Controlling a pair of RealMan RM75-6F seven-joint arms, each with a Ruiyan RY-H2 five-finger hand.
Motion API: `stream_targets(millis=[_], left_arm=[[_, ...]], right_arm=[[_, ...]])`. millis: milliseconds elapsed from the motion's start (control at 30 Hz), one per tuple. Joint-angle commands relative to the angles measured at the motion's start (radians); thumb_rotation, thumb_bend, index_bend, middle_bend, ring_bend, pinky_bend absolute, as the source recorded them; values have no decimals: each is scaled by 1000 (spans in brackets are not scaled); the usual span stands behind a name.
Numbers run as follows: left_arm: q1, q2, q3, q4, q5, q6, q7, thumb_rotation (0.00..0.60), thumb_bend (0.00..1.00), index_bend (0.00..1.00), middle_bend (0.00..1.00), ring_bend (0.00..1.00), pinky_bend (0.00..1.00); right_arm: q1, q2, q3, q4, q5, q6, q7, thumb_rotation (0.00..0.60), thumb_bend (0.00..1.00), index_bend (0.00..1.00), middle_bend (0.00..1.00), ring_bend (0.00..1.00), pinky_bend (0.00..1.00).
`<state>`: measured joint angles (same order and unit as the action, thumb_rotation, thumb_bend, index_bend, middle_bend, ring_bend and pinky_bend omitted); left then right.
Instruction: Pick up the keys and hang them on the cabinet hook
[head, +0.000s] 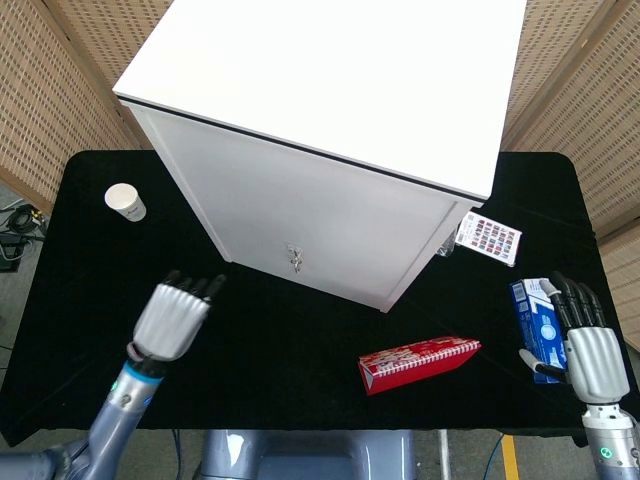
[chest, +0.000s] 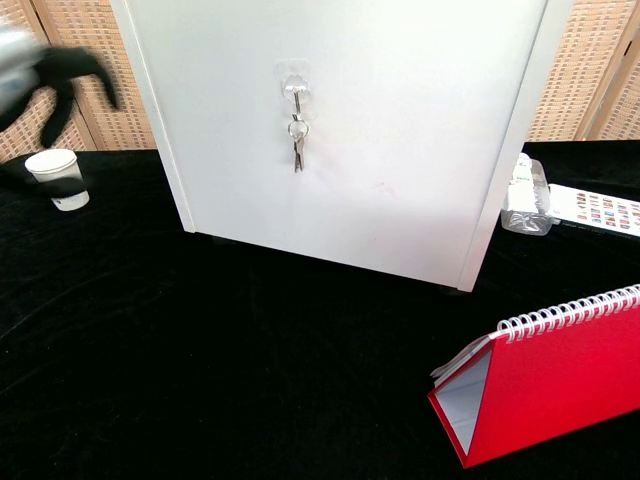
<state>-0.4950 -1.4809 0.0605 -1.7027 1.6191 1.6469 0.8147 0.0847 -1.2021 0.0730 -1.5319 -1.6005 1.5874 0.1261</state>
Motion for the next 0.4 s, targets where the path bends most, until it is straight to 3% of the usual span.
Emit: stream_targets(millis=[33,67,167,267,400], left_arm=[[172,80,122,-19,-26,86,-141,600,163,110,157,338,373],[190,93,132,-27,-41,84,-165,600,160,45,68,222,309],[244,141,167,-22,-82,66,-255,600,110,0,0,26,140],[273,156,171,5,-83,67,-310,600,63,0,0,0,24],[312,154,161,53,-82,82,-384,600,62,0,0,0,0]], right_arm=[[3,-10,-7,2,-10,-6,-36,600,98,88,0,0,0],[3,-13,-8,3,-12,-6,-48,600,98,86,0,0,0],[6,-25,-16,4,-20,-15,-98,600,98,71,0,0,0],[7,-35,-18,3,-25,-16,-120,600,98,51,0,0,0],[10,-49,-20,10,-31,-17,-146,600,98,39,0,0,0]])
